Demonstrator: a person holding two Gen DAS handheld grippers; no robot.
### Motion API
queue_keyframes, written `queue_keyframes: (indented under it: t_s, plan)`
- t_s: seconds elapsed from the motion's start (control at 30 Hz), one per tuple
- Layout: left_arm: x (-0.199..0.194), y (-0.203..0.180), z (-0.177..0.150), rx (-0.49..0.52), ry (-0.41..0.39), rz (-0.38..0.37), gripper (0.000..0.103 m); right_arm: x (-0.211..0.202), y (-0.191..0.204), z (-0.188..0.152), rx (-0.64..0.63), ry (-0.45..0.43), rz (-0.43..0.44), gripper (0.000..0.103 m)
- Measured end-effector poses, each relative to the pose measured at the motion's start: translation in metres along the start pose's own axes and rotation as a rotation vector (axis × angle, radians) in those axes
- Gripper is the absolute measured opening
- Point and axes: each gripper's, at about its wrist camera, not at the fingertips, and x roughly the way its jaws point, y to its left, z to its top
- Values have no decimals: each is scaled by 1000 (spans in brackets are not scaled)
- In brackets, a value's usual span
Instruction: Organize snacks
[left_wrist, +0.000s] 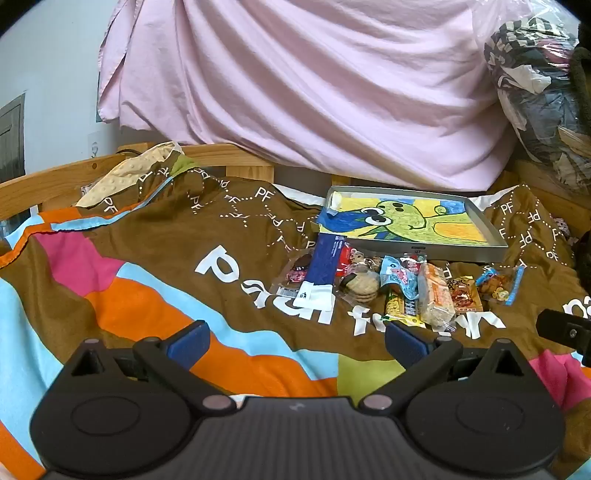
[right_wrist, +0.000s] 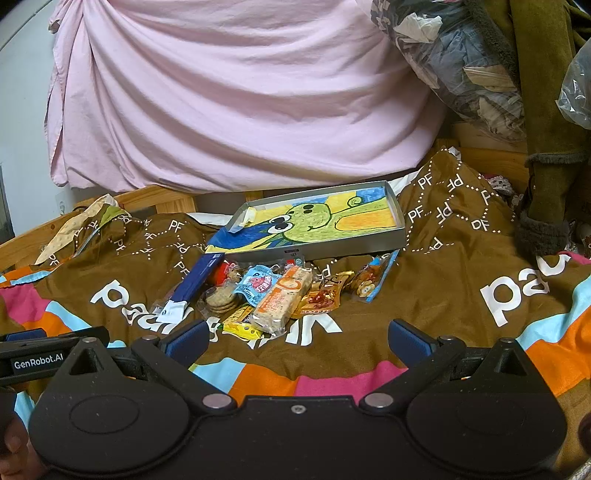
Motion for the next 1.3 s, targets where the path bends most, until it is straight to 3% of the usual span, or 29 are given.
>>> queue_keyframes:
  t_s: [1.3]
  plan:
    - [3,4,-3,-3,2,9,103,2,-2,-1,3,4,1,103]
